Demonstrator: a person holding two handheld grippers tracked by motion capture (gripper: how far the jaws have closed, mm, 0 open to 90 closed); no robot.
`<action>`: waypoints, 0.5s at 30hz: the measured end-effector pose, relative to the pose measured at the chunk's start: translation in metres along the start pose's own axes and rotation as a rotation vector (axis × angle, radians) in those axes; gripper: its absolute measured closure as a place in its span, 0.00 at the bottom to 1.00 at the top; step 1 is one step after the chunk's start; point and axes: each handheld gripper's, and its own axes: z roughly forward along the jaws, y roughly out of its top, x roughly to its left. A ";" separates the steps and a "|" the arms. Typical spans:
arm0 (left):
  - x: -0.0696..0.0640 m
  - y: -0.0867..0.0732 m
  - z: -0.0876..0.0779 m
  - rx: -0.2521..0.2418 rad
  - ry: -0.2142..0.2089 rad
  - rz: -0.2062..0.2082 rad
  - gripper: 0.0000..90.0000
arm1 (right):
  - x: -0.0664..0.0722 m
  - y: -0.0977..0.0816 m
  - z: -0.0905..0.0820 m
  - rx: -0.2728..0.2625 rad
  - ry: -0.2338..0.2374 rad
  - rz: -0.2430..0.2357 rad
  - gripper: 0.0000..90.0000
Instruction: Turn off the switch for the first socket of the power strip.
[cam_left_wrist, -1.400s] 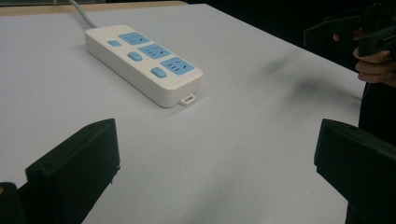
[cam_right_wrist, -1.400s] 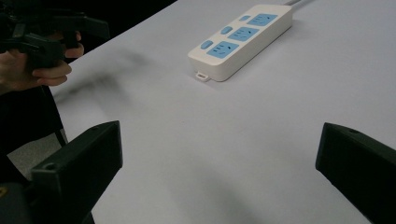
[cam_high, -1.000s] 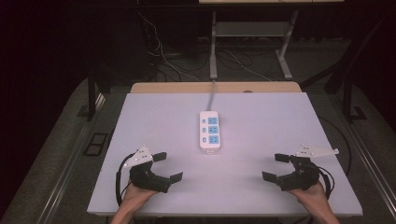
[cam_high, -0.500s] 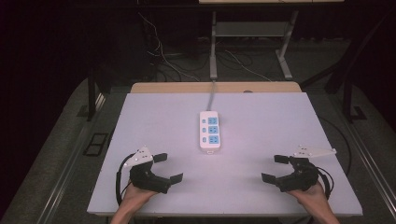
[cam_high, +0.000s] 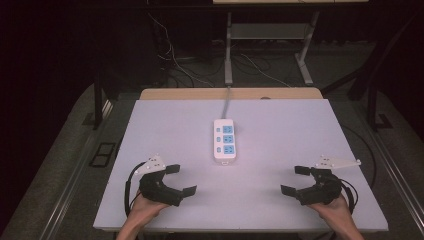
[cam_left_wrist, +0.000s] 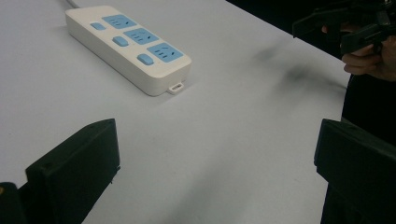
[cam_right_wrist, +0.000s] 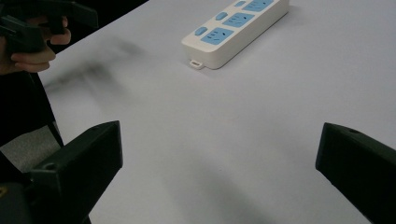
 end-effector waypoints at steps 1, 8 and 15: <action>0.000 0.001 0.000 0.005 -0.002 0.000 0.00 | 0.000 0.000 0.000 0.000 0.000 0.000 0.00; -0.001 0.005 0.006 0.044 -0.014 0.004 0.00 | -0.001 0.000 0.000 0.001 -0.001 -0.005 0.00; -0.001 0.013 0.010 0.066 -0.016 0.016 0.00 | -0.001 -0.001 0.000 0.003 -0.002 -0.006 0.00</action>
